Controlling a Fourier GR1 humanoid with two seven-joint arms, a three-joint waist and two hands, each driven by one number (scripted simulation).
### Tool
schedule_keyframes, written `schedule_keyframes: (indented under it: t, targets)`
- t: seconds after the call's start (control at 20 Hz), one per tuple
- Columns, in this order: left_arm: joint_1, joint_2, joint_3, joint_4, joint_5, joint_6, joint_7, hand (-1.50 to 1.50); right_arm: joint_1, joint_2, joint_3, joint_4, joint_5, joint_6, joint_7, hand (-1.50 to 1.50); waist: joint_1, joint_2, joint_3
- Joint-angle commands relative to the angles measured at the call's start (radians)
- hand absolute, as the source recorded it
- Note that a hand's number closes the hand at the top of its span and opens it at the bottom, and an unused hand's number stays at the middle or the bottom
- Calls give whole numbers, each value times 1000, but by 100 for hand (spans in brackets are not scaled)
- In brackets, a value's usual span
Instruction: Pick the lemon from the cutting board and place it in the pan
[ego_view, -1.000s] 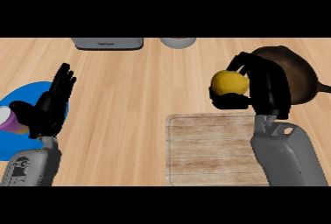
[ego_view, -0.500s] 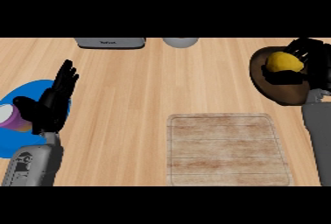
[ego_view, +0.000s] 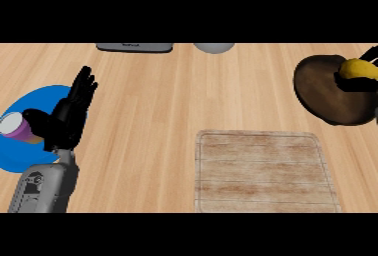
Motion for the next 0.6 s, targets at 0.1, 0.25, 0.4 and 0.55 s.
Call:
schedule_keyframes:
  t: [0.1,0.25,0.4,0.55]
  targets:
    - [-26,-3,-8,-4,4,-8,9,0,-47,-37,-77,238,-23,-118,-143,150,35,19,5]
    - [-4,-17,-27,-2,-23,9,-10,0,-103,-37,-147,285,-124,-14,-185,150,23,11,4]
    - [-8,-28,-34,-18,-13,6,1,0,-80,-48,-145,390,-118,86,-169,-150,38,17,5]
    - [-24,-27,-37,-15,-23,13,10,0,-105,-44,-165,434,-151,190,-208,-150,43,19,6]
